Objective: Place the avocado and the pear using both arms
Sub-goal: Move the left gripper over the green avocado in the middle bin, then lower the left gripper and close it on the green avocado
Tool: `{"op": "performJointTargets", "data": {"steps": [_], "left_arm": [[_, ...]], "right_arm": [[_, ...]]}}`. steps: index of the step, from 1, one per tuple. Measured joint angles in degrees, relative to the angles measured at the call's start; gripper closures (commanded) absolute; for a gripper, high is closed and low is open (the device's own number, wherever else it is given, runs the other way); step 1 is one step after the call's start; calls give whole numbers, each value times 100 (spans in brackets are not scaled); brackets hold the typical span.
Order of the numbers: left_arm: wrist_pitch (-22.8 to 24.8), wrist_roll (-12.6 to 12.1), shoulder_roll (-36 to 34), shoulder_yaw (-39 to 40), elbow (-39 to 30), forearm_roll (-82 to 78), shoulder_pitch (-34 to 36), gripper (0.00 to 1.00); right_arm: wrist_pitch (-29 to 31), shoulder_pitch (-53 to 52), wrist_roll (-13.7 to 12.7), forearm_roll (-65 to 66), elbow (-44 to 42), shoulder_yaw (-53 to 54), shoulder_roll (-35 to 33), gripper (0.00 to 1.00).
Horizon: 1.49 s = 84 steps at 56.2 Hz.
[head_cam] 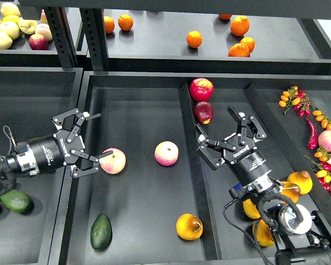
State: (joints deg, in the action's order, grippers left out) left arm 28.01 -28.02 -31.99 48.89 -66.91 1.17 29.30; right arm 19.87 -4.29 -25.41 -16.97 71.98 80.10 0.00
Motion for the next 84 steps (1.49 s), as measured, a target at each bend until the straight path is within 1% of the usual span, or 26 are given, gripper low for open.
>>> {"op": "performJointTargets", "data": {"steps": [11,23,30,40,41,50,61,78,84], "left_arm": [[0,1,-267,-1380,119,-13,1092,0],[0,2,-332,-3470,59,-35,2483,0],[0,2,-271,-4241,12,-35,3052,0],[0,2,-3,-5165,-86,-73,3599,0],[0,2,51,-5502,-122,-127,3754,0],[0,2,385,-6361,-146,-399,4069,1],[0,2,888,-7129,-56,-612,4316,0],[-1,2,1713,-7796,321,-625,4476,0],[-1,2,1906,-7936,415,-622,4530,0]], "right_arm": [[0,0,0,0,9,13,0,0],[0,-1,0,2,23,15,0,0],[0,-1,0,8,23,12,0,0],[0,-1,0,9,20,6,0,0],[0,-1,0,10,19,6,0,0],[0,-2,0,10,17,6,0,0],[0,-2,1,10,11,6,0,0],[0,-1,1,10,15,6,0,0],[0,-1,-2,10,17,6,0,0]]}}
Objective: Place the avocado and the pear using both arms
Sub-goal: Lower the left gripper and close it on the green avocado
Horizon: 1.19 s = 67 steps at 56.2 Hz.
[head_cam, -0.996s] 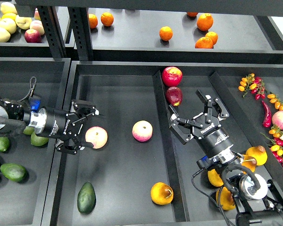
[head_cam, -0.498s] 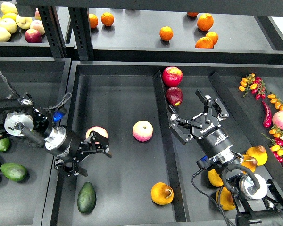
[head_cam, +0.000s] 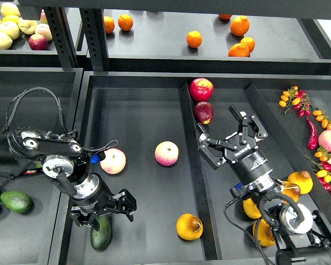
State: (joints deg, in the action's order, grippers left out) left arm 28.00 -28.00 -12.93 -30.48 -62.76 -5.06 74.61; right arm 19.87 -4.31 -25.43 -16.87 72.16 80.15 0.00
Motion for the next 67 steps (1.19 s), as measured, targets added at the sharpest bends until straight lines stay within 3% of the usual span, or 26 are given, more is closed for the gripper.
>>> {"op": "performJointTargets", "data": {"steps": [67], "left_arm": [[0,0,539,-345,1005,-567,-583,1]], "right_arm": [[0,6,-6,-9,44,9,0,0]]}}
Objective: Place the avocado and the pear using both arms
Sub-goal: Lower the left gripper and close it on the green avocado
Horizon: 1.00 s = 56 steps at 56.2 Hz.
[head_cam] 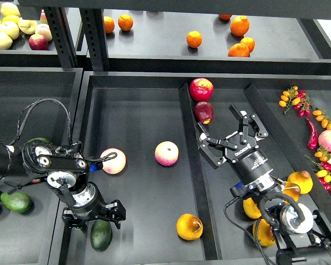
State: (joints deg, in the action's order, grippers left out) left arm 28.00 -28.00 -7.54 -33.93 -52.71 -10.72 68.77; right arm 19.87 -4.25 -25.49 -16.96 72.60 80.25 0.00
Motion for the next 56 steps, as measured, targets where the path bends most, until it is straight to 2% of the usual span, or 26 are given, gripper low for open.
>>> {"op": "performJointTargets", "data": {"steps": [31,40,56], "left_arm": [[0,0,237,8,408,-44,-380,2],[0,0,284,24,483,-44,-422,5],[0,0,297,56,528,-45,-434,18]], "right_arm": [[18,11,-8,0,1,15,0,0],[24,16,-15,0,1,17,0,0],[42,21,-18,0,1,23,0,0]]}}
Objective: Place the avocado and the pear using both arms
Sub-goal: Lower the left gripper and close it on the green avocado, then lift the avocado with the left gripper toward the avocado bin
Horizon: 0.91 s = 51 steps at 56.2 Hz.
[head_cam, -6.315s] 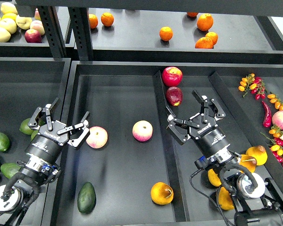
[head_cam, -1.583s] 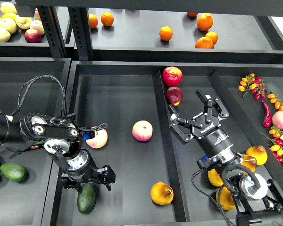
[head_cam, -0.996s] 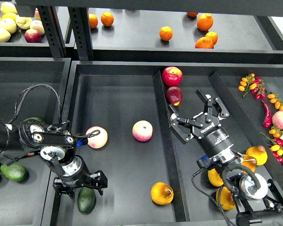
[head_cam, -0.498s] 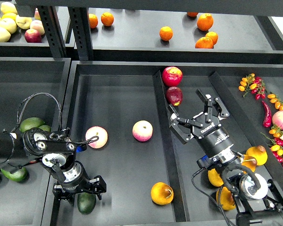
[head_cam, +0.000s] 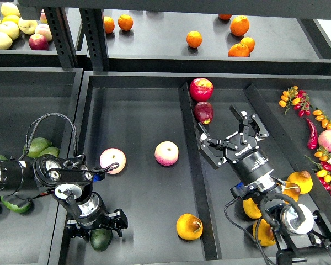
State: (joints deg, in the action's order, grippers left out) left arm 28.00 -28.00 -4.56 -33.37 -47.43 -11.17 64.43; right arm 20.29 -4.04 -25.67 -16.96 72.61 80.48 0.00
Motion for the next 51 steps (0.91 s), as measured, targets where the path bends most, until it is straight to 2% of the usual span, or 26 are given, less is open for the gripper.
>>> {"op": "performJointTargets", "data": {"steps": [22,29,32,51], "left_arm": [[0,0,-4,53,49,6,-55,37],[0,0,-16,68,52,17,-61,55],[0,0,-22,88,61,26,-62,58],[0,0,-77,257,121,58,8,65]], "right_arm": [[1,0,0,0,-7,-4,0,0],[10,0,0,0,-10,-5,0,0],[10,0,0,0,-10,-5,0,0],[14,6,0,4,-20,-1,0,0]]}}
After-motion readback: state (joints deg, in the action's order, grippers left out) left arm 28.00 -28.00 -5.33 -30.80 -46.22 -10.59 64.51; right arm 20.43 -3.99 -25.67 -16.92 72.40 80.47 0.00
